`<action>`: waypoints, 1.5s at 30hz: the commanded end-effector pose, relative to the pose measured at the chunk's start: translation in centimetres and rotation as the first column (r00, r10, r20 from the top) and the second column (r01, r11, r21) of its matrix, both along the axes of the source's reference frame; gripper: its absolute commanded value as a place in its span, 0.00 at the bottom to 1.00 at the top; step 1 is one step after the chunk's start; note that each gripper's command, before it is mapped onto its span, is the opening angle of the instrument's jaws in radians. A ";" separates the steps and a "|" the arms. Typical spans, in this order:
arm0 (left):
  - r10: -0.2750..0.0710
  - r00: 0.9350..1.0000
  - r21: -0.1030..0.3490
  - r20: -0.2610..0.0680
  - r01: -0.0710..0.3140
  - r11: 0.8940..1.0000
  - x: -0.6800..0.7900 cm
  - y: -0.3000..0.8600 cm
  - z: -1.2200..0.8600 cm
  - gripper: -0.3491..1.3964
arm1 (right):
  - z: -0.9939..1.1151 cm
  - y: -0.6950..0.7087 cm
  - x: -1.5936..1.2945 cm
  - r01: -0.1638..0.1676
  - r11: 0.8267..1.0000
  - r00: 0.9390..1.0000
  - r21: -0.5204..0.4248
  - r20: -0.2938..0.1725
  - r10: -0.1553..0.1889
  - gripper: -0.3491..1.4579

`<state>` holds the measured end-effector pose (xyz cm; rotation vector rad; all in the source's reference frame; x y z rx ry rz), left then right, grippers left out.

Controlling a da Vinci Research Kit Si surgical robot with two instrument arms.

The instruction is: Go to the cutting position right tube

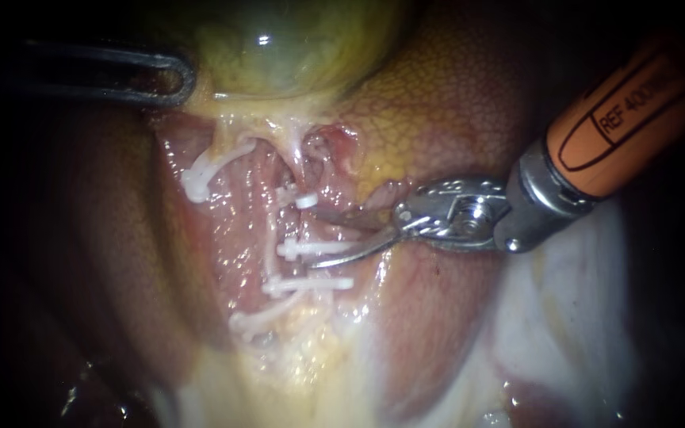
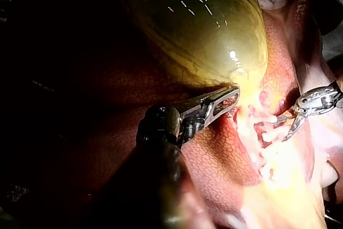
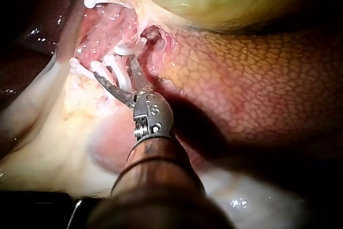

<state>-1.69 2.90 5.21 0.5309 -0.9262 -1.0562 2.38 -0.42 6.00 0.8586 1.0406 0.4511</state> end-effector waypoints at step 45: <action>-0.001 1.000 0.000 -0.001 0.001 1.000 -0.02 0.00 0.00 0.00 | -0.50 0.05 0.63 -0.017 0.995 0.927 0.094 -0.372 0.051 0.82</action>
